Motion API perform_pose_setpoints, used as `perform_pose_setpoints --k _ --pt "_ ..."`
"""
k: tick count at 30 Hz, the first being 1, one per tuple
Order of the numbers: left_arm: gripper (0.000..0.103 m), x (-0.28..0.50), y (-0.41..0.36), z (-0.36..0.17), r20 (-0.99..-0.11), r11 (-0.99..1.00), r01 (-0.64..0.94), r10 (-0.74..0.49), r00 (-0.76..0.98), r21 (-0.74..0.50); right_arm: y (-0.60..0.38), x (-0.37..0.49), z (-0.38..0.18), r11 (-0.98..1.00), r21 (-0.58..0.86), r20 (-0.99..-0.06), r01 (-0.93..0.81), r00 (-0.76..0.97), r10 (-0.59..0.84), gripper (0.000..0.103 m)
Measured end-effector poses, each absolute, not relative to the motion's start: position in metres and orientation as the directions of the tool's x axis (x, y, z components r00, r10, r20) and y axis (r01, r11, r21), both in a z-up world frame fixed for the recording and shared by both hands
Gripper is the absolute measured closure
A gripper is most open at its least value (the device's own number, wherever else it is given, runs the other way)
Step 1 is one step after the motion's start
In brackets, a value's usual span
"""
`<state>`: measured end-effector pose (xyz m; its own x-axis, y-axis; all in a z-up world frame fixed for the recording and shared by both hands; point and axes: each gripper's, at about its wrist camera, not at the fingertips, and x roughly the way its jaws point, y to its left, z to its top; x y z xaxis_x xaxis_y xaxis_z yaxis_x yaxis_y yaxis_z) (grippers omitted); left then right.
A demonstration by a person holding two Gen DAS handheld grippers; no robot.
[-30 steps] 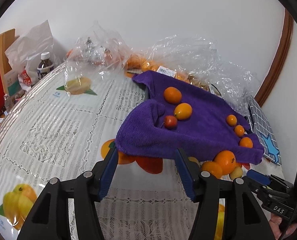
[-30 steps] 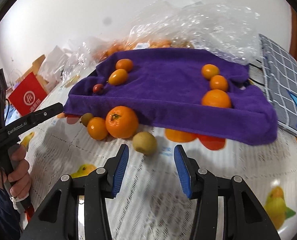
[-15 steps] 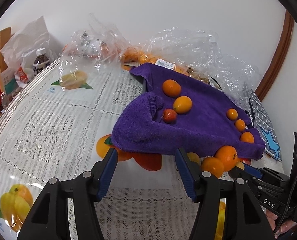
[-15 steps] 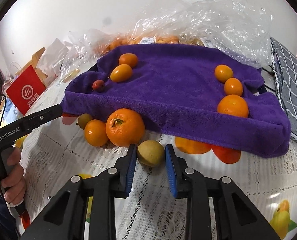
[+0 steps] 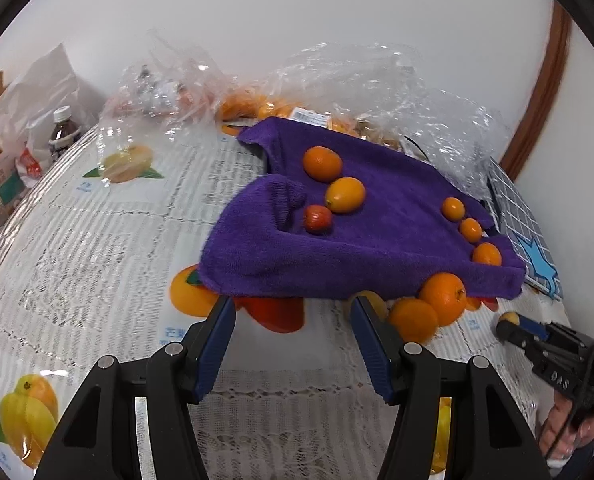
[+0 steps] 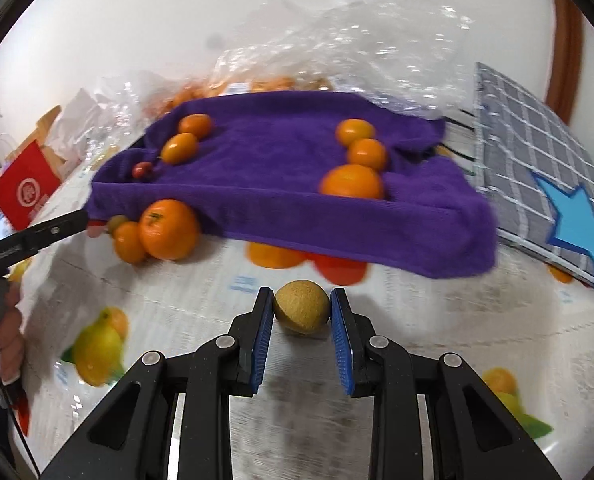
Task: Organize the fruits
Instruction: 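Grasp a brown round fruit with the right tool while the left tool grasps a small yellow fruit, then carry both held fruits with both tools over the purple towel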
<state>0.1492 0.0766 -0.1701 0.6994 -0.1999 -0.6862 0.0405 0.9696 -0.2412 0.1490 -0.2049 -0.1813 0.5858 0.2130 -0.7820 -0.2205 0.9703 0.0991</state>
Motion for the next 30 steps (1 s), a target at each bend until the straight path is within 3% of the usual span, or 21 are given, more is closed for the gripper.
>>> perform_pose_setpoints --k 9,15,17,21,27,30 --pt "0.046 0.171 0.052 -0.177 -0.733 0.962 0.133 -0.268 0.625 -0.239 -0.218 0.138 -0.180 0.969 0.122 -0.761 -0.215 0.607 0.231 0.074" --pt "0.065 0.178 0.042 -0.181 -0.745 0.964 0.164 -0.266 0.612 -0.209 -0.213 0.138 -0.181 0.964 0.122 -0.766 -0.237 0.595 0.243 0.074" --pt "0.079 0.179 0.038 -0.182 -0.749 0.959 0.188 -0.283 0.600 -0.212 -0.216 0.139 -0.181 0.963 0.140 -0.765 -0.231 0.592 0.254 0.074" --pt "0.079 0.177 0.042 -0.181 -0.741 0.960 0.167 -0.279 0.611 -0.224 -0.221 0.140 -0.181 0.960 0.175 -0.758 -0.220 0.592 0.274 0.074" --pt "0.079 0.172 0.049 -0.179 -0.752 0.988 0.045 -0.141 0.644 -0.146 -0.223 0.143 -0.183 0.963 0.185 -0.765 -0.194 0.587 0.266 0.074" --pt "0.079 0.172 0.049 -0.179 -0.758 0.990 0.041 -0.127 0.640 -0.131 -0.219 0.144 -0.184 0.971 0.150 -0.776 -0.189 0.585 0.234 0.074"
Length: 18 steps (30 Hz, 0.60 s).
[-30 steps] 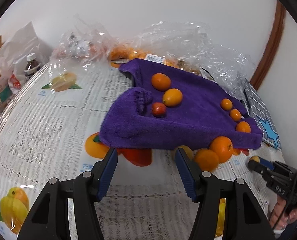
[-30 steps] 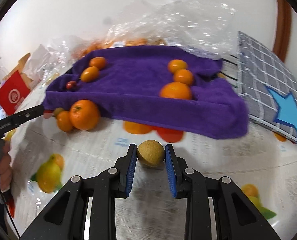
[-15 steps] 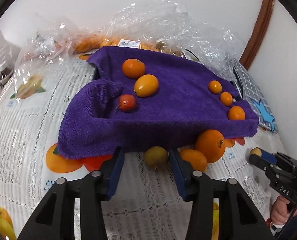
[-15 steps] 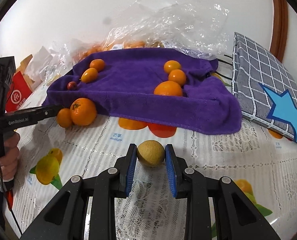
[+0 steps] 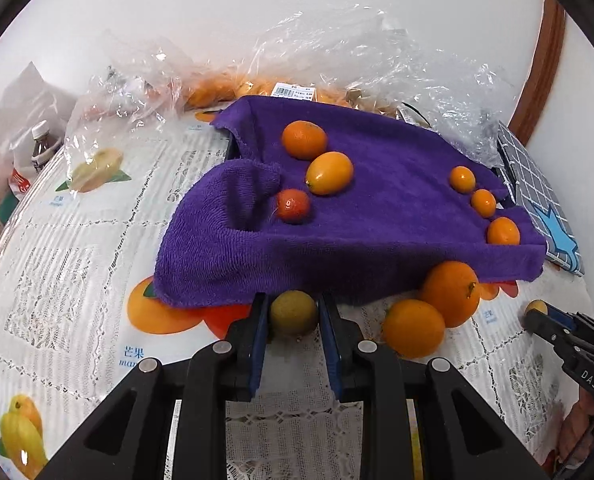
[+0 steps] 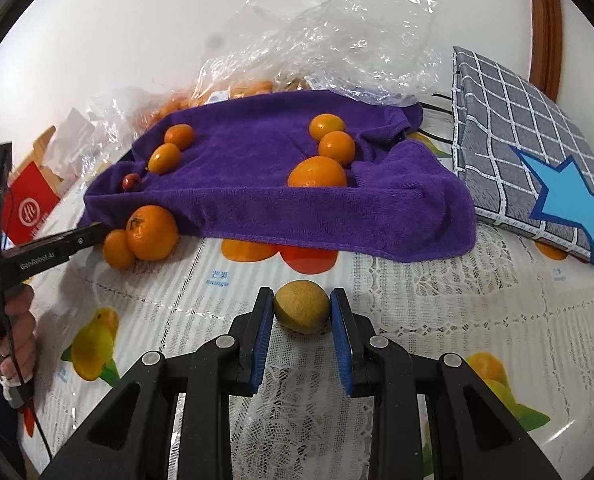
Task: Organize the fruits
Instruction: 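Carry both held fruits with both tools over the purple towel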
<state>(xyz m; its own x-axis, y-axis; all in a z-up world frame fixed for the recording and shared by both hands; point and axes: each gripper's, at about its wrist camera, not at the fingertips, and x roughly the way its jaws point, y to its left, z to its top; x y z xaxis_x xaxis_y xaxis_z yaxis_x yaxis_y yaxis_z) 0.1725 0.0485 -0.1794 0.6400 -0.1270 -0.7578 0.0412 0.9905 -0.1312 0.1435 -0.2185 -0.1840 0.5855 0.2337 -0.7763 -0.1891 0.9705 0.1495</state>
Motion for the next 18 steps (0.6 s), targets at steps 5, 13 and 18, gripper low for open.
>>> perform_pose_setpoints --k 5,13,18 --pt "0.079 0.1753 0.0510 -0.1809 -0.761 0.989 0.037 -0.134 0.635 -0.143 -0.2167 0.1452 -0.1861 0.973 0.127 -0.787 -0.190 0.578 0.216 0.074" --pt "0.076 0.1747 0.0524 -0.1818 -0.759 0.986 0.042 -0.151 0.633 -0.162 -0.2155 0.1461 -0.1872 0.975 0.117 -0.793 -0.188 0.574 0.206 0.074" --pt "0.078 0.1741 0.0566 -0.1815 -0.750 0.980 0.035 -0.172 0.639 -0.195 -0.2146 0.1459 -0.1871 0.976 0.112 -0.792 -0.188 0.576 0.202 0.074"
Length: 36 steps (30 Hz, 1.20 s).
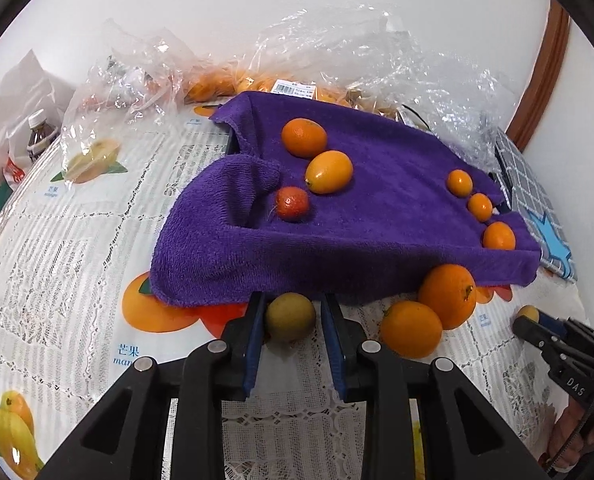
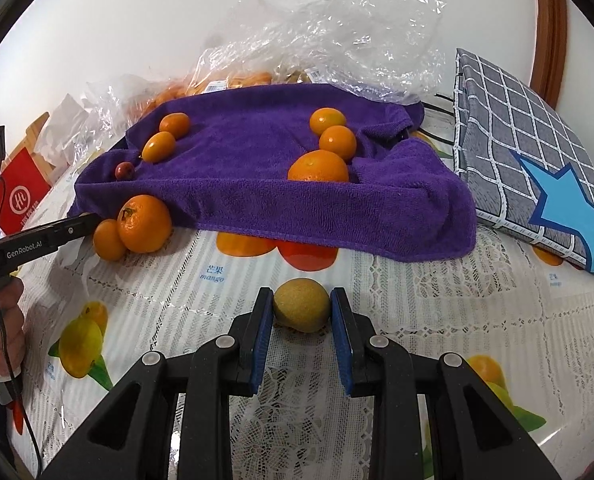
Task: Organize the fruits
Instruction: 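Carry both held fruits with both tools over the purple towel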
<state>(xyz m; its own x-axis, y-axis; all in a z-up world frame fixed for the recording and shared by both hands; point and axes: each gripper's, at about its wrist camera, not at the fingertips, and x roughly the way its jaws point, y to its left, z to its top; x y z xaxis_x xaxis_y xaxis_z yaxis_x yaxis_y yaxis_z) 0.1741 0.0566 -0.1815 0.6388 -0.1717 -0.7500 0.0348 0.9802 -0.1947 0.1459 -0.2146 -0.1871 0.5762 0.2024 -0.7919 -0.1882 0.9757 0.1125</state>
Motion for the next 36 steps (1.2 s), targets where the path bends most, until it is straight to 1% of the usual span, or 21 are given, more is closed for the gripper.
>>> perform_pose_setpoints --k 4,13,21,26,29,36 --pt "0.079 0.170 0.064 -0.178 -0.721 0.968 0.031 -0.207 0.661 -0.249 -0.217 0.144 -0.186 0.973 0.131 -0.782 -0.188 0.585 0.218 0.074" --pt "0.079 0.159 0.072 -0.169 -0.655 0.954 0.025 -0.224 0.722 -0.300 -0.228 0.139 -0.179 0.967 0.187 -0.741 -0.174 0.621 0.255 0.074" --pt "0.079 0.152 0.073 -0.162 -0.613 0.951 0.044 -0.233 0.755 -0.307 -0.234 0.136 -0.176 0.970 0.196 -0.723 -0.144 0.647 0.242 0.074" --pt "0.079 0.149 0.078 -0.161 -0.593 0.945 0.040 -0.237 0.769 -0.325 -0.235 0.134 -0.176 0.976 0.174 -0.741 -0.131 0.636 0.217 0.074" --pt "0.079 0.147 0.076 -0.159 -0.585 0.946 0.052 -0.241 0.775 -0.321 -0.238 0.130 -0.170 0.974 0.190 -0.735 -0.127 0.639 0.227 0.074" --pt "0.079 0.140 0.077 -0.158 -0.572 0.943 0.058 -0.248 0.782 -0.329 -0.246 0.127 -0.155 0.977 0.199 -0.725 -0.079 0.659 0.201 0.074"
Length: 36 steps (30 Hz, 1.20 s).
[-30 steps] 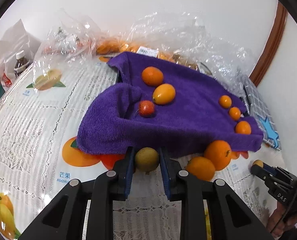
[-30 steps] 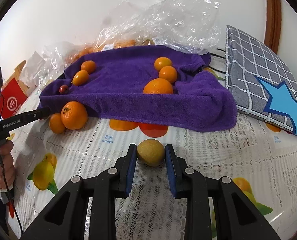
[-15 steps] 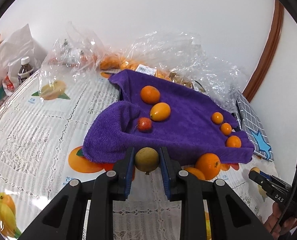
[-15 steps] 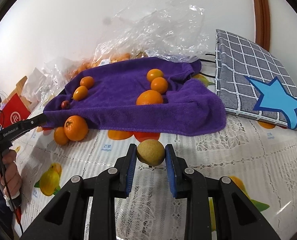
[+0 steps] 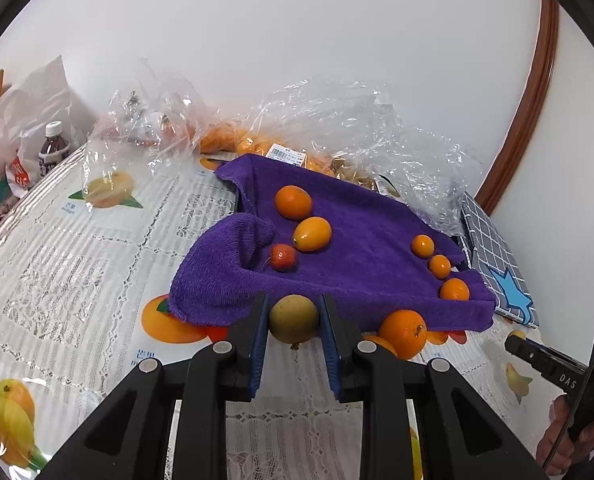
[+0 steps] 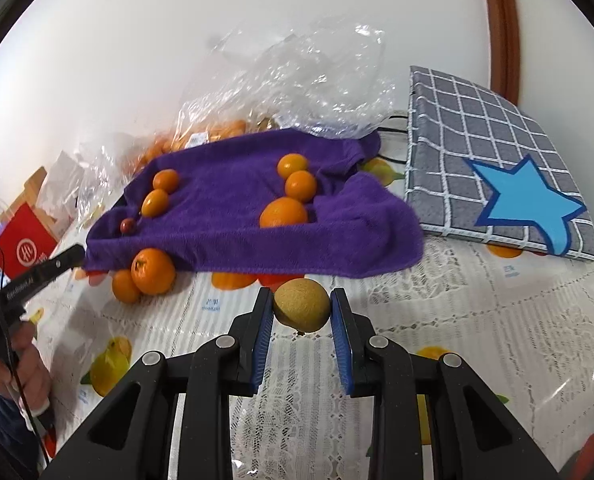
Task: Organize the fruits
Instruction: 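Carry both held fruits with both tools over the purple towel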
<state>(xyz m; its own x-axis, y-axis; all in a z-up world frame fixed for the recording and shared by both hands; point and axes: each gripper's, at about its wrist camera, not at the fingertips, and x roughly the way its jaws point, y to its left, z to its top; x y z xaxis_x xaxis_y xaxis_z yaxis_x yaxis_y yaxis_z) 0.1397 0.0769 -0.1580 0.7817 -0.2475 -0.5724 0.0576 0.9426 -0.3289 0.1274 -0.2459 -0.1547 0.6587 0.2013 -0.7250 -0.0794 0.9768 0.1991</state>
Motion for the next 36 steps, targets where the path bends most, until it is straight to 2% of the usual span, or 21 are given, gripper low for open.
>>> perform_pose_setpoints --k 8,20,27,36 --pt "0.079 0.139 0.087 -0.160 -0.566 0.912 0.061 -0.302 0.767 -0.405 -0.245 0.134 -0.139 0.978 0.195 -0.717 -0.073 0.670 0.193 0.074" --pt "0.079 0.140 0.080 -0.163 -0.586 0.922 0.070 -0.300 0.753 -0.382 -0.238 0.146 -0.122 0.976 0.187 -0.686 -0.114 0.696 0.213 0.074" --pt "0.079 0.145 0.090 -0.167 -0.614 0.906 0.023 -0.306 0.727 -0.424 -0.234 0.155 -0.123 0.977 0.182 -0.693 -0.114 0.690 0.210 0.074" --pt "0.079 0.156 0.097 -0.138 -0.626 0.918 -0.018 -0.255 0.737 -0.395 -0.233 0.184 -0.121 0.974 0.189 -0.697 -0.125 0.682 0.222 0.074"
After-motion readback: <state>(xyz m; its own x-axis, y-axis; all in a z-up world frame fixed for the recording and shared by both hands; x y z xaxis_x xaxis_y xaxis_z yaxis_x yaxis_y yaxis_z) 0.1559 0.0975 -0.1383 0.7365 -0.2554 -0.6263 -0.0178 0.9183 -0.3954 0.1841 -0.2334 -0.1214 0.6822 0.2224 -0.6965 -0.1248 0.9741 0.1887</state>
